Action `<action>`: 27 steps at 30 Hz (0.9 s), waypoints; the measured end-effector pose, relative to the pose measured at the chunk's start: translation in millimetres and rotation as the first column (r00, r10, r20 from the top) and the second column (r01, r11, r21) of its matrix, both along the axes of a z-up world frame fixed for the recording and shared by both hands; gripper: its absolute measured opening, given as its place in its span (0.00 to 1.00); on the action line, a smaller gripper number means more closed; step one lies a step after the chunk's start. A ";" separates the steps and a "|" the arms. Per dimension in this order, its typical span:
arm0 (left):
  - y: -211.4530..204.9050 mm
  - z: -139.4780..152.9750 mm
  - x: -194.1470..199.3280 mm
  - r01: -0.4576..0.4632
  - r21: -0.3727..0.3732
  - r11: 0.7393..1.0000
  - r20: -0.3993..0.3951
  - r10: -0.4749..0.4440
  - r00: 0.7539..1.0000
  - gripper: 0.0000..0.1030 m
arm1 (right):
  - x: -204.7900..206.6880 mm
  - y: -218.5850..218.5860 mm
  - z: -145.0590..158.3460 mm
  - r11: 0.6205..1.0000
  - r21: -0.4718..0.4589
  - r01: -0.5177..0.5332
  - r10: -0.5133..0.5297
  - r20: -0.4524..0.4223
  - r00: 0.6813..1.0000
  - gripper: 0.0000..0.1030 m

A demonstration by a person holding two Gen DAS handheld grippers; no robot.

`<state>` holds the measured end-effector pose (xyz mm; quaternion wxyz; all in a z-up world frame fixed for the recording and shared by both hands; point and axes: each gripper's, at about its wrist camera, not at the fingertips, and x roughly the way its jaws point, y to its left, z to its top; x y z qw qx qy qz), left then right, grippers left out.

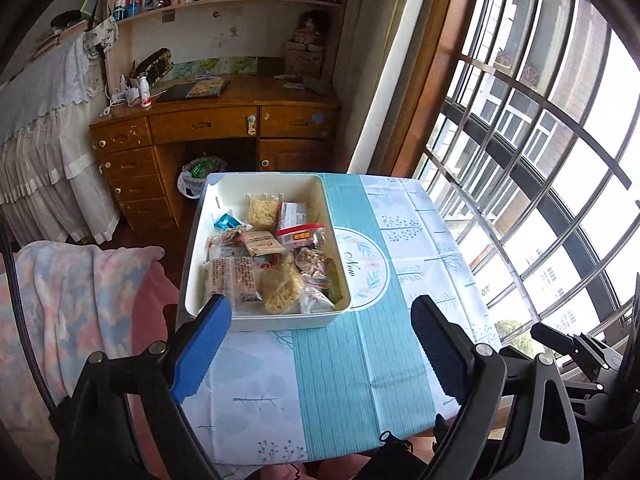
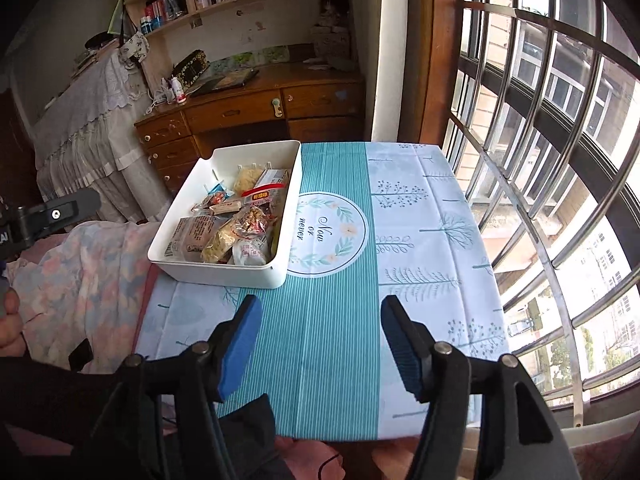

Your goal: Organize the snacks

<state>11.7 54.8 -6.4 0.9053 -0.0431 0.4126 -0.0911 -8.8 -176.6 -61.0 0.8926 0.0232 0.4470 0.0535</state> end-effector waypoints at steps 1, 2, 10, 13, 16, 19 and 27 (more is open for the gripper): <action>-8.0 3.2 -3.8 0.012 -0.005 1.000 0.000 -0.012 1.000 0.89 | -6.6 -5.6 6.6 1.000 0.011 0.002 -0.002 -0.001 1.000 0.68; -15.2 5.6 -8.0 0.020 -0.013 1.000 0.001 -0.020 1.000 0.91 | -13.3 -11.4 13.1 1.000 0.023 0.005 -0.005 0.000 1.000 0.69; -67.2 3.4 -50.0 -0.013 0.073 0.997 0.012 0.012 1.000 0.99 | -48.9 -45.4 27.4 0.993 0.112 0.041 -0.035 -0.055 0.998 0.78; -82.4 -0.3 -64.4 -0.033 0.102 0.994 0.007 0.032 0.999 0.99 | -59.8 -52.0 25.3 0.992 0.115 0.044 -0.038 -0.054 0.998 0.82; -86.9 -0.3 -72.6 -0.082 0.111 0.990 0.011 0.081 0.997 0.99 | -71.0 -62.1 23.9 0.991 0.107 0.076 -0.072 -0.036 0.997 0.90; -94.1 -2.5 -83.1 -0.122 0.130 0.984 0.025 0.119 0.993 0.99 | -78.0 -66.0 24.3 0.994 0.082 0.079 -0.078 -0.021 0.997 0.98; -98.2 -0.4 -91.6 -0.203 0.171 0.964 0.040 0.199 0.979 0.99 | -86.2 -69.2 26.0 0.998 0.056 0.020 -0.022 0.024 0.999 1.00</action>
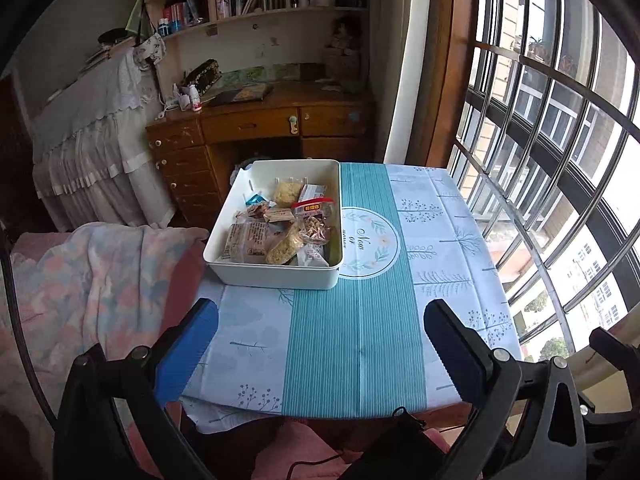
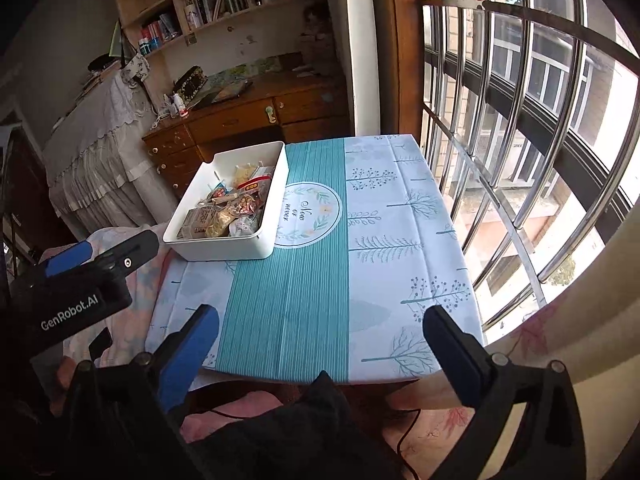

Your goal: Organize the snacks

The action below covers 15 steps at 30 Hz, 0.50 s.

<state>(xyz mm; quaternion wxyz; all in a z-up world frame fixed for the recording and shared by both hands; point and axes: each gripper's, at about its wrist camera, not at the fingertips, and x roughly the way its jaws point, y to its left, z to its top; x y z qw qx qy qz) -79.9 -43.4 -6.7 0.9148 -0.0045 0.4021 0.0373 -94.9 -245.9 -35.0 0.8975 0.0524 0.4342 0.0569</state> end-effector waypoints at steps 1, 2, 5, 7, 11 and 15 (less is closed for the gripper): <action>-0.7 -0.4 -0.9 -0.003 0.004 1.000 0.001 0.003 1.000 0.99 | -1.0 -1.2 1.8 1.000 -0.009 0.005 -0.005 0.013 1.000 1.00; -0.3 -0.5 -0.6 -0.005 0.006 1.000 0.000 0.005 1.000 0.99 | -0.5 -2.4 2.4 1.000 -0.014 0.010 -0.010 0.020 1.000 1.00; 3.1 -3.0 0.1 -0.020 0.011 1.000 -0.013 0.020 1.000 0.99 | 3.1 -2.3 -0.7 1.000 -0.015 0.005 -0.005 0.015 1.000 1.00; 5.5 -3.3 0.3 -0.030 0.012 0.999 -0.016 0.030 0.999 0.99 | 4.8 -0.2 -1.7 1.000 -0.012 -0.008 0.008 0.013 1.000 1.00; 9.0 -3.1 0.6 -0.037 0.013 0.999 -0.014 0.037 0.999 0.99 | 7.8 5.2 -1.3 1.000 -0.016 -0.026 0.026 0.015 1.000 1.00; 11.4 -2.4 1.0 -0.040 0.010 0.999 -0.013 0.040 0.999 0.99 | 12.0 9.1 -4.3 0.999 -0.013 -0.038 0.038 -0.001 0.999 1.00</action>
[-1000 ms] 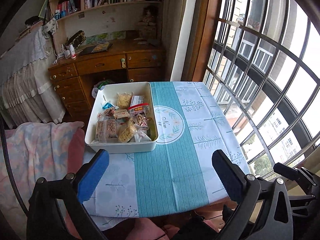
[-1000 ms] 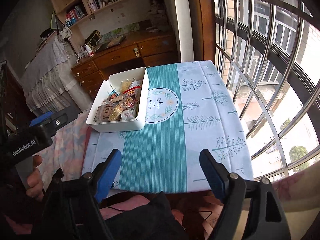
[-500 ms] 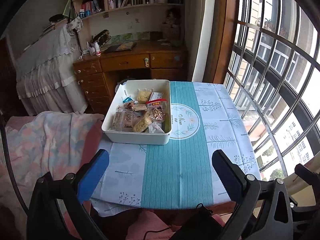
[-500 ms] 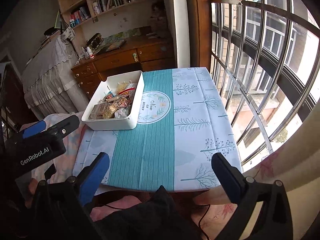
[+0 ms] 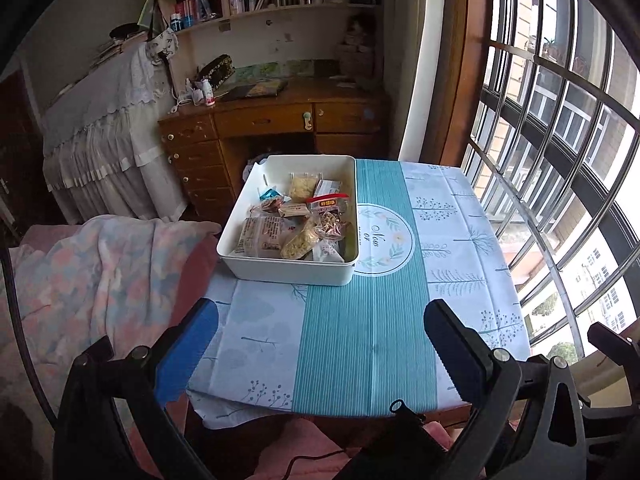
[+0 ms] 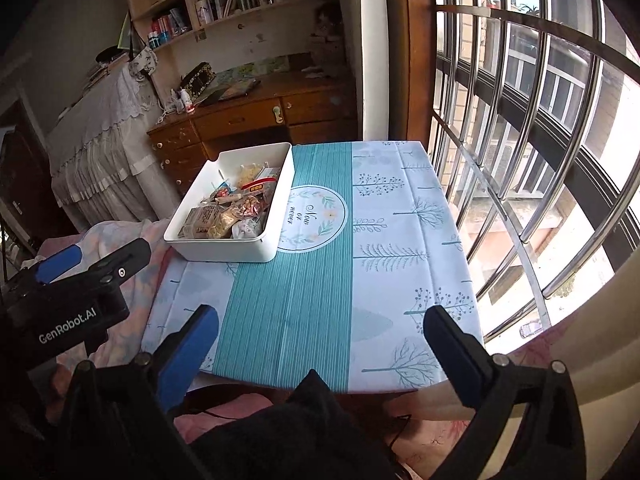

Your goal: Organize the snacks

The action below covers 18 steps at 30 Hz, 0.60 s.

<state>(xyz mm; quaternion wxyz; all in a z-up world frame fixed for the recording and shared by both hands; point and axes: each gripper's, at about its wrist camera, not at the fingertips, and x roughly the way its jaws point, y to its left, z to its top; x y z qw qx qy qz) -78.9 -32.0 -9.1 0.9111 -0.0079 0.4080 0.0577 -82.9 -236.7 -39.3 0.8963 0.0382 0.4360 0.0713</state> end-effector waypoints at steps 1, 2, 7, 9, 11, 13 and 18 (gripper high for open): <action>0.3 0.0 0.0 0.003 -0.001 1.000 0.002 -0.003 1.000 0.99 | 0.6 0.8 -0.2 1.000 -0.001 -0.003 0.003 -0.002 1.000 1.00; 1.0 0.4 0.1 0.006 -0.003 1.000 0.004 -0.006 1.000 0.99 | 0.7 1.8 -0.1 1.000 -0.003 -0.006 0.006 -0.001 1.000 1.00; 1.1 2.0 0.7 0.008 -0.002 1.000 0.013 -0.008 1.000 0.99 | 0.6 2.5 0.8 1.000 -0.005 -0.005 0.005 -0.004 1.000 1.00; 0.8 2.3 0.8 0.008 -0.001 1.000 0.014 -0.008 1.000 0.99 | 0.9 2.3 0.8 1.000 -0.005 -0.005 0.005 -0.007 1.000 1.00; -1.1 2.3 0.9 0.010 0.001 1.000 0.016 -0.010 1.000 0.99 | 0.7 2.5 0.7 1.000 -0.005 -0.004 0.004 -0.009 1.000 1.00; -3.1 3.1 0.8 0.013 0.006 1.000 0.019 -0.013 1.000 0.99 | 0.9 2.6 0.6 1.000 -0.004 -0.004 0.004 -0.008 1.000 1.00; -4.0 3.1 0.4 0.013 0.007 1.000 0.020 -0.013 1.000 0.99 | 0.3 2.2 -1.4 1.000 -0.003 -0.002 0.002 -0.020 1.000 1.00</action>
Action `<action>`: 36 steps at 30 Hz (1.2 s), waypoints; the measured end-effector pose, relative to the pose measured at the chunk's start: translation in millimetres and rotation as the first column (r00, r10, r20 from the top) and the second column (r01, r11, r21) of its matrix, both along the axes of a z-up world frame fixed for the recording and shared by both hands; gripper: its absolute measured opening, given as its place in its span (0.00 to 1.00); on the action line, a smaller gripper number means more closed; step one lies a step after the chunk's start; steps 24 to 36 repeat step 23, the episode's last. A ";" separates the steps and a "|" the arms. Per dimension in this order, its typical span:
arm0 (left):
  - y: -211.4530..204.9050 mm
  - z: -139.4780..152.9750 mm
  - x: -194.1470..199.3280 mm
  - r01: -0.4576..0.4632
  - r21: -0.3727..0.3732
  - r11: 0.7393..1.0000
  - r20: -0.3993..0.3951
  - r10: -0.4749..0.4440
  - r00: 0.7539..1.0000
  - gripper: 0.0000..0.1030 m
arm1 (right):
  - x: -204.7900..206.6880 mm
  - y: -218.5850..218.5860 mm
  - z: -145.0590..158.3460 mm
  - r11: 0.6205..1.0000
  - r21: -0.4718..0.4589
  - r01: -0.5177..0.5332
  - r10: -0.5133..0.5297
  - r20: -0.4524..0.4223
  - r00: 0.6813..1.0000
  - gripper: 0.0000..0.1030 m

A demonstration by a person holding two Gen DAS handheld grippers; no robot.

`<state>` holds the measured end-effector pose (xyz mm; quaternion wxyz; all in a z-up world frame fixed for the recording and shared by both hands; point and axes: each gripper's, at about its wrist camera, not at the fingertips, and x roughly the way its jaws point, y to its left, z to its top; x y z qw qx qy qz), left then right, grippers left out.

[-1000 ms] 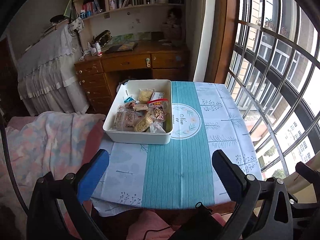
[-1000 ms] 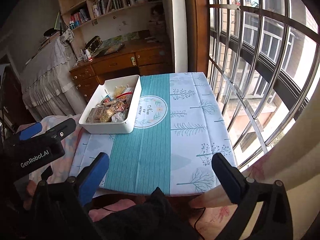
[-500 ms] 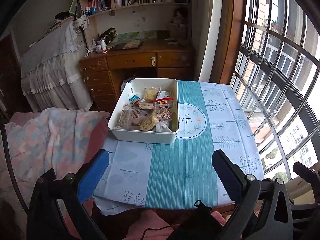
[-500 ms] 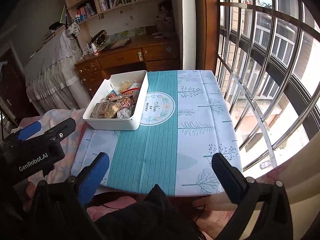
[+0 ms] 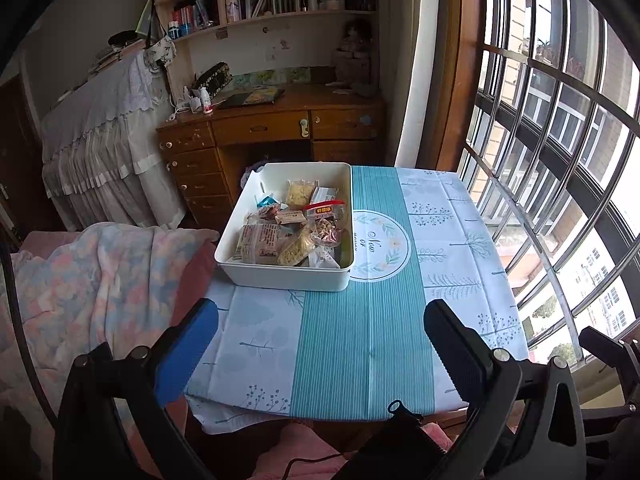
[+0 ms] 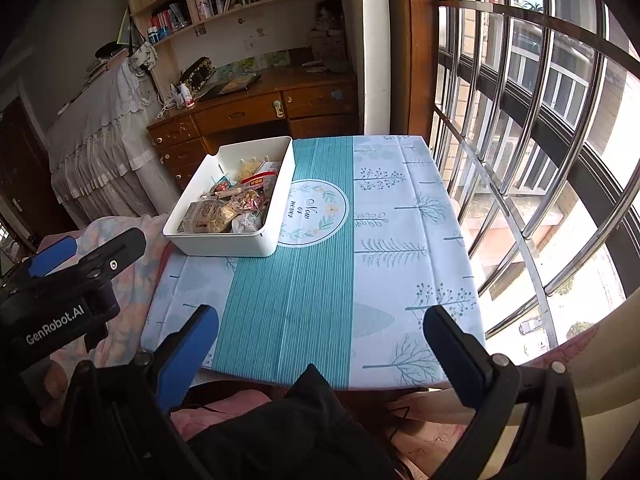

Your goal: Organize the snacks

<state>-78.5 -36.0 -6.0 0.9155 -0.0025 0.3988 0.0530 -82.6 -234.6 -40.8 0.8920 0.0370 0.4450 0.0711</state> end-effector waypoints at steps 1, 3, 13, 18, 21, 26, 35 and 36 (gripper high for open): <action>0.1 0.0 -0.1 0.000 0.000 1.000 0.000 0.000 1.000 0.99 | -0.1 -0.1 -0.2 1.000 0.002 -0.001 0.001 -0.003 1.000 1.00; -0.1 0.1 0.0 -0.001 0.001 1.000 0.000 0.001 1.000 0.99 | 0.3 -1.8 -2.3 1.000 0.005 -0.006 0.006 -0.006 1.000 1.00; -5.6 1.9 -0.4 -0.007 0.014 1.000 0.006 0.007 1.000 0.99 | 2.3 -10.6 -3.9 0.999 0.020 -0.034 0.035 -0.006 0.999 1.00; -12.1 1.0 -1.3 -0.008 0.022 1.000 0.006 0.008 1.000 0.99 | 3.3 -14.1 -5.4 0.999 0.026 -0.038 0.038 -0.007 0.999 1.00; -14.8 -0.2 -0.4 -0.003 0.028 1.000 0.005 0.003 1.000 0.99 | 3.9 -15.6 -5.9 0.999 0.028 -0.037 0.037 -0.006 0.999 1.00; -16.5 -0.8 1.3 -0.002 0.030 1.000 0.003 0.002 1.000 0.99 | 4.5 -15.8 -6.3 0.999 0.030 -0.036 0.036 -0.008 0.999 1.00; -16.5 -0.8 1.3 -0.002 0.030 1.000 0.003 0.002 1.000 0.99 | 4.5 -15.8 -6.3 0.999 0.030 -0.036 0.036 -0.008 0.999 1.00; -16.5 -0.8 1.3 -0.002 0.030 1.000 0.003 0.002 1.000 0.99 | 4.5 -15.8 -6.3 0.999 0.030 -0.036 0.036 -0.008 0.999 1.00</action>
